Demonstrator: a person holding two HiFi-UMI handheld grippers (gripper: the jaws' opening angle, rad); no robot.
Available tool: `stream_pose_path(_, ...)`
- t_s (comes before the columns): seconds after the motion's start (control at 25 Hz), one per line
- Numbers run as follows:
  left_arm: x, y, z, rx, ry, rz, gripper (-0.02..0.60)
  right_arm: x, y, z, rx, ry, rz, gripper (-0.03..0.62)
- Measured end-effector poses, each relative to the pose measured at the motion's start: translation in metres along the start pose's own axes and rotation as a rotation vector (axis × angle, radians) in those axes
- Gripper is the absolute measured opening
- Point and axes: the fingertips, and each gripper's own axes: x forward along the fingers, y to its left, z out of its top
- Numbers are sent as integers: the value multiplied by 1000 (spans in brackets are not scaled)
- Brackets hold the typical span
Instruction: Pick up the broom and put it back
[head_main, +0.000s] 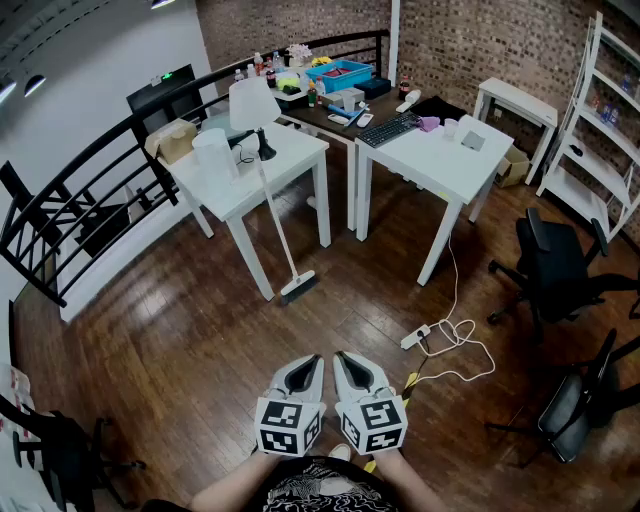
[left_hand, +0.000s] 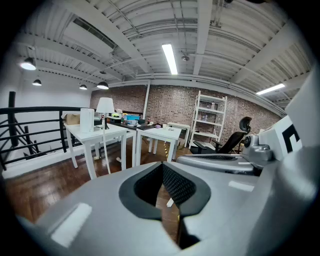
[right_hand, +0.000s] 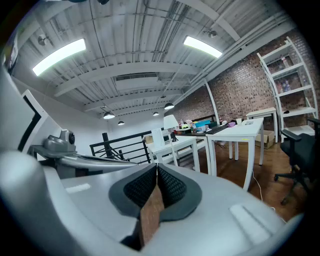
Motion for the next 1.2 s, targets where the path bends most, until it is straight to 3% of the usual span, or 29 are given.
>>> stream_pose_path(0.52, 69, 66, 41, -61, -48, 15, 3, 86, -24, 24, -63, 28, 14, 6)
stream_pose_path(1.2, 127, 221, 111, -117, -67, 15, 5, 259, 8, 84, -107, 56, 42, 11)
